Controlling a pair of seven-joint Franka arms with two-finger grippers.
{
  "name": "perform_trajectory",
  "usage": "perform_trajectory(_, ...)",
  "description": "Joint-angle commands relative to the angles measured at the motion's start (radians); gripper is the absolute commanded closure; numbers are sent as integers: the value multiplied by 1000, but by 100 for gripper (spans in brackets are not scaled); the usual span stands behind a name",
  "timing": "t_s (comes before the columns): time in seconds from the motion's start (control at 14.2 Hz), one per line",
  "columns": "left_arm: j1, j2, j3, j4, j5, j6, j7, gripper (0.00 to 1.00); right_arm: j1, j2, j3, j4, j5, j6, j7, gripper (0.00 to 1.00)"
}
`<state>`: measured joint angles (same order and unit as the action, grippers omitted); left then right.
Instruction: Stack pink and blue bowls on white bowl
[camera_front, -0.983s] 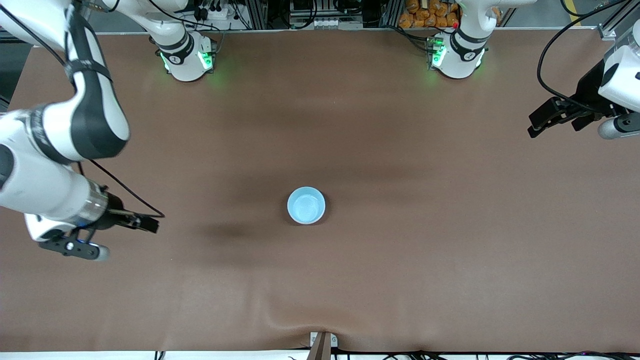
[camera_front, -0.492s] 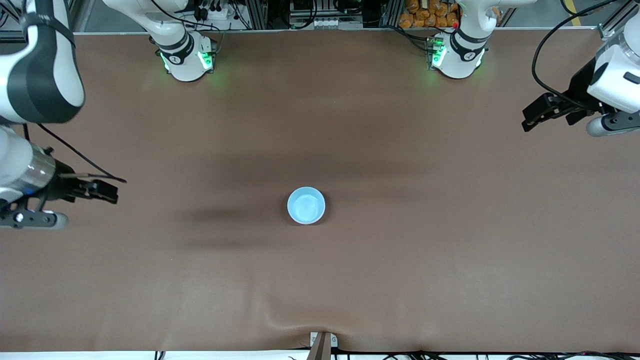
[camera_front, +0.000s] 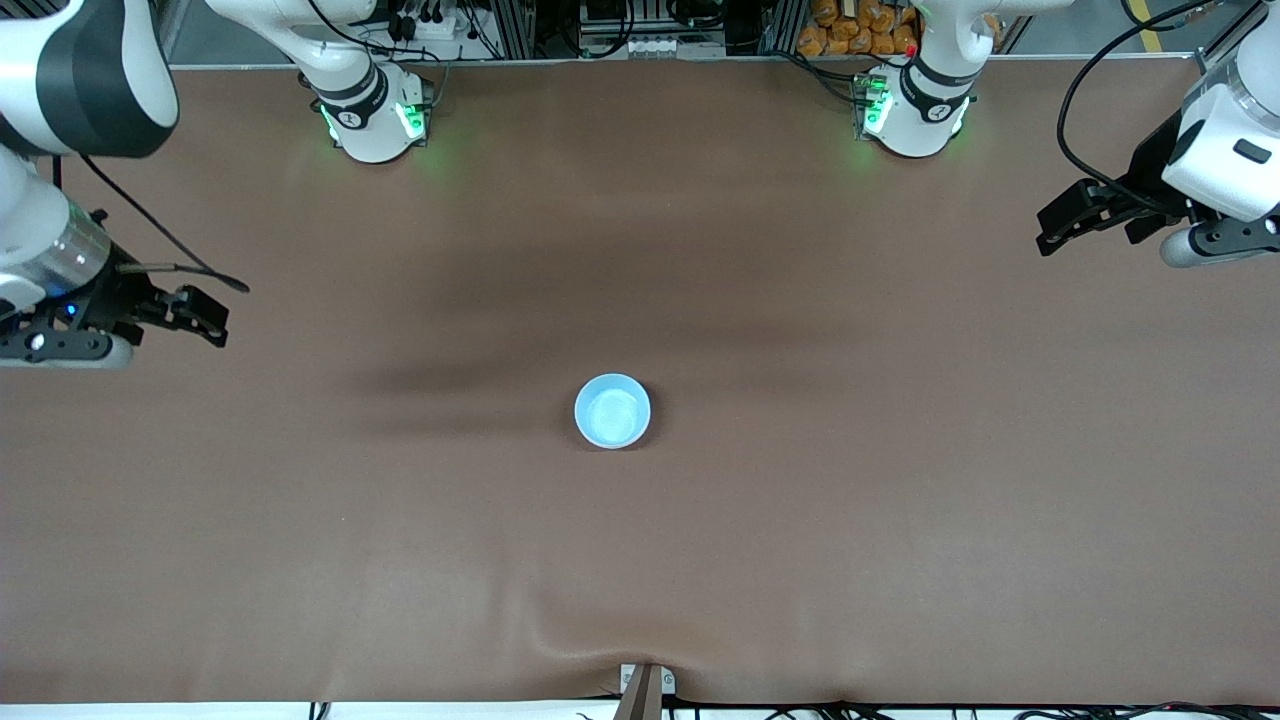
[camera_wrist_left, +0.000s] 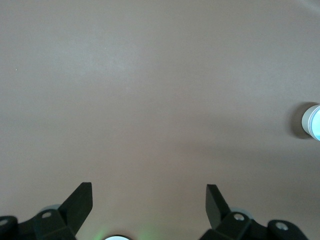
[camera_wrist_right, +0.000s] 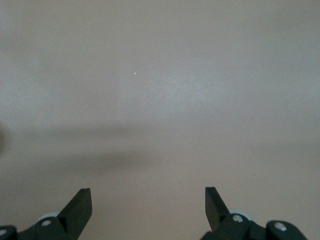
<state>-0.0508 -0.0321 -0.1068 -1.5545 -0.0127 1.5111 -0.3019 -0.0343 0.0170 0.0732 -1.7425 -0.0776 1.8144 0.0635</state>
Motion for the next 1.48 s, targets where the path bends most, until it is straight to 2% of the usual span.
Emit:
perform_trajectory(0.0, 11, -40, -10, -29, -10, -12, 7, 0, 25, 41, -13, 175, 6, -148, -25, 0)
perform_trajectory(0.07, 11, -40, -10, -29, -10, -12, 7, 0, 30, 73, -13, 260, 4, -220, -27, 0)
perform_trajectory(0.21, 12, -39, -10, -29, -10, -12, 7, 0, 13, 84, -18, 290, 12, -263, -132, 0)
perform_trajectory(0.42, 14, -39, -10, -29, -10, -12, 9, 0, 10, 28, -44, 204, 42, -251, -149, 0)
perform_trajectory(0.63, 14, -39, -10, -29, -10, -12, 7, 0, 16, -98, -56, 27, 48, -163, -151, 0)
perform_trajectory(1.4, 17, -31, -8, -22, -10, -11, 9, 0, 30, -97, -50, 38, 48, -165, -163, 0)
